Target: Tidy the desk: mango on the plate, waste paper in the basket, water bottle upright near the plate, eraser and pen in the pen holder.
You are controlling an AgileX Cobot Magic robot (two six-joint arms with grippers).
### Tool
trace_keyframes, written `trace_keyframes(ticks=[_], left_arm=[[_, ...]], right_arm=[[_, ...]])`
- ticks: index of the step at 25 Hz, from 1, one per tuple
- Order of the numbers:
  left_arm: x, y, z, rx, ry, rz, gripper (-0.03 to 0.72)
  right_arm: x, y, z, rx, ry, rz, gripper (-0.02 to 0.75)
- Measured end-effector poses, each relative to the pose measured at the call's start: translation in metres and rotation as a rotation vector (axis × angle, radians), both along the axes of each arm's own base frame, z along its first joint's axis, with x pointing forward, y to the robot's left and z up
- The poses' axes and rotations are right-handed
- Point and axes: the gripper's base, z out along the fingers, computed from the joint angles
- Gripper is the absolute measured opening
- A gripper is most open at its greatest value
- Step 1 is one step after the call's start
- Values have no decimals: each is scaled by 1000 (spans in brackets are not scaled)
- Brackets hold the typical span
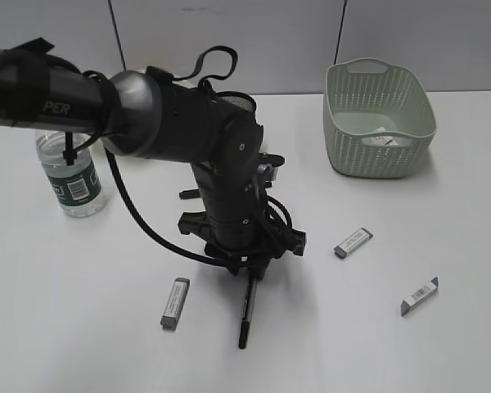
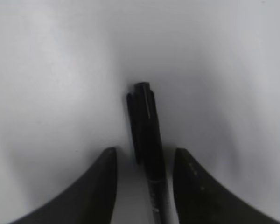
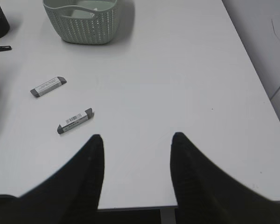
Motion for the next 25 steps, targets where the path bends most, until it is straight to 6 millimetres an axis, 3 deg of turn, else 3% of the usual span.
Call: trace_keyframes(ticks=[5,10,12,18,25], left_arm=[[1,0,0,1,-7,-3,109],[2,0,9,-12,-52,-20,113],[4,1,24,-37,-99,-31,113],[28,12,100,-234,-416,-40,112],[73,38,148,-452,-802,-27,111]], right_arm=[[0,0,0,0,-2,0,351],[0,0,0,0,-3,0,330],[0,0,0,0,-3,0,330],[0,0,0,0,-3,0,330],[0,0,0,0,-3,0,329]])
